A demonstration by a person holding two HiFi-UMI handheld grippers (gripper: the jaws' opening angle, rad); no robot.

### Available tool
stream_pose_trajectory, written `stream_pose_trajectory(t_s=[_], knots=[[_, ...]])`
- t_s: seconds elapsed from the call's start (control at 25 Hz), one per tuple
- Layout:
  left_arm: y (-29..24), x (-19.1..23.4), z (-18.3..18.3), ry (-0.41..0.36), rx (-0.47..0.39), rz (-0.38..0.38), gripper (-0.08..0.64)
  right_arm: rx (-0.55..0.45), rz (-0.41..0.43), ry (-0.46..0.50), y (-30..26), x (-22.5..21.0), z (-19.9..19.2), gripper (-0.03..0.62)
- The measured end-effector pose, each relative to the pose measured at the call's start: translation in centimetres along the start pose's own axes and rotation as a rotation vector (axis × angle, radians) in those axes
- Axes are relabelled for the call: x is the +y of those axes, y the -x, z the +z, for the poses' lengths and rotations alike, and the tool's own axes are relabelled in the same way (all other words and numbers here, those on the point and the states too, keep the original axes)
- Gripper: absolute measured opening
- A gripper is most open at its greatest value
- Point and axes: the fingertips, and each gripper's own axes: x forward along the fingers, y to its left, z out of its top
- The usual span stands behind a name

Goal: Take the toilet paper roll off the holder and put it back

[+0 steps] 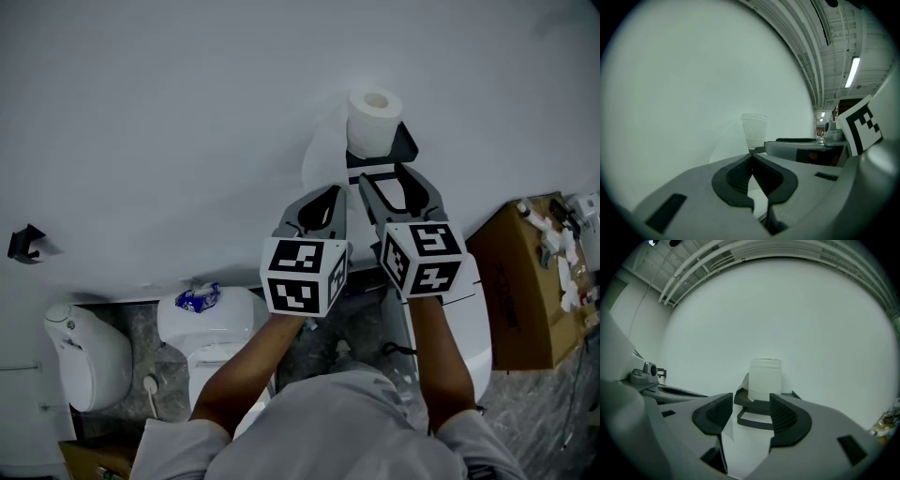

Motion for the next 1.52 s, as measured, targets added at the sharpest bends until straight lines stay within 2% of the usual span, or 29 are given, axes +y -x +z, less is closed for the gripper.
stream_pose_trajectory(t_s=[0.2, 0.72, 0.88, 1.52], knots=[[1.2, -1.2, -0.7, 0.0, 0.01, -0.025, 0.005, 0.022, -0.01, 0.006, 2.0, 1.3, -1.2, 0.201], [4.3, -3.7, -2.1, -0.016, 0.026, -0.077, 0.005, 0.026, -0.015, -0.016, 6.6, 4.4, -2.6, 0.021], [5.0, -3.9, -2.6, -0.021, 0.033, -0.082, 0.005, 0.029, -0.007, -0.023, 7.3, 5.3, -3.0, 0.003], [5.8, -4.3, -3.1, -0.028, 0.045, -0.086, 0.004, 0.046, 0.002, -0.016, 8.3, 6.0, -3.7, 0.003]])
